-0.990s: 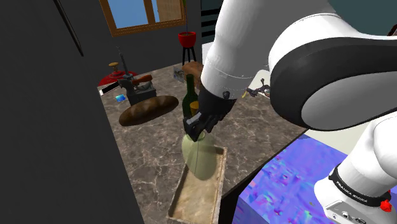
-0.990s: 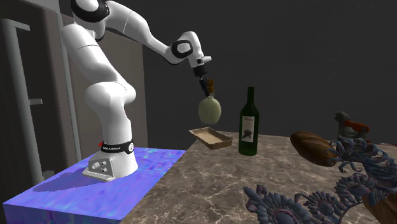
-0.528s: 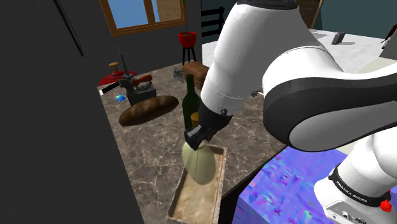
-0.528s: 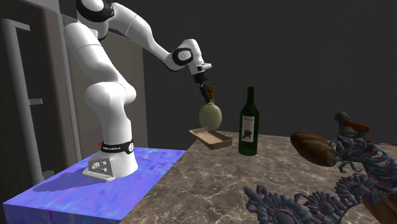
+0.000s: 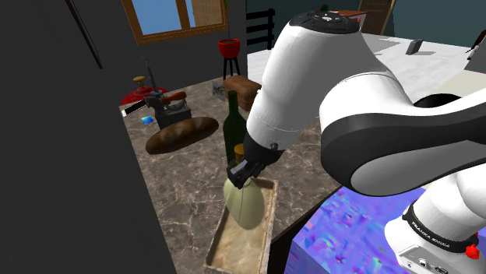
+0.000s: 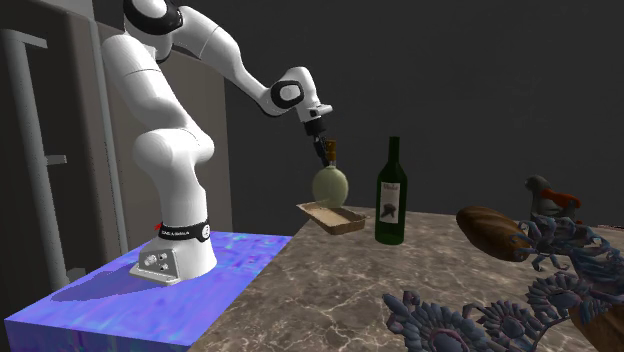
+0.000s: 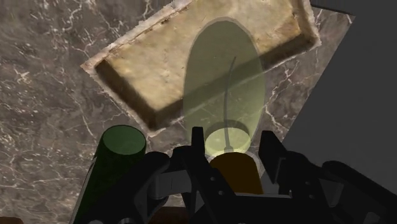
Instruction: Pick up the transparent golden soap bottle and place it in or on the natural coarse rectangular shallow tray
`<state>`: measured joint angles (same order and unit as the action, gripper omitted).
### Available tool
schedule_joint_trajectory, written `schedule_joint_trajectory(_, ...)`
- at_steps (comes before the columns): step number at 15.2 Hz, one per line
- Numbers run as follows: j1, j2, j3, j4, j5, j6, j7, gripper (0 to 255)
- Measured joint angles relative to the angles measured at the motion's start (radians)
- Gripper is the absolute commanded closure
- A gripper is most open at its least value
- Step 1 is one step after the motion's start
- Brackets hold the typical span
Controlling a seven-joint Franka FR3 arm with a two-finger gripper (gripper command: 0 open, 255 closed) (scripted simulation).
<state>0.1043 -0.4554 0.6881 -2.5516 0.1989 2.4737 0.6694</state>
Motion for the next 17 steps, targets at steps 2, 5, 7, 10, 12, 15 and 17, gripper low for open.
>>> schedule_joint_trajectory(2,0.000,0.000,0.000,0.000,0.000,0.000,0.000,0)
schedule_joint_trajectory(5,0.000,0.000,0.000,0.001,0.000,0.001,0.000,0)
schedule_joint_trajectory(7,0.000,0.000,0.000,0.001,0.000,0.001,0.000,0)
schedule_joint_trajectory(10,0.014,-0.032,-0.017,0.015,0.010,-0.044,-0.007,0)
schedule_joint_trajectory(12,0.038,-0.086,-0.048,0.031,0.027,-0.113,-0.022,0)
schedule_joint_trajectory(15,0.046,-0.105,-0.059,0.043,0.031,-0.145,-0.026,0)
schedule_joint_trajectory(17,0.048,-0.108,-0.061,0.043,0.032,-0.148,-0.027,0)
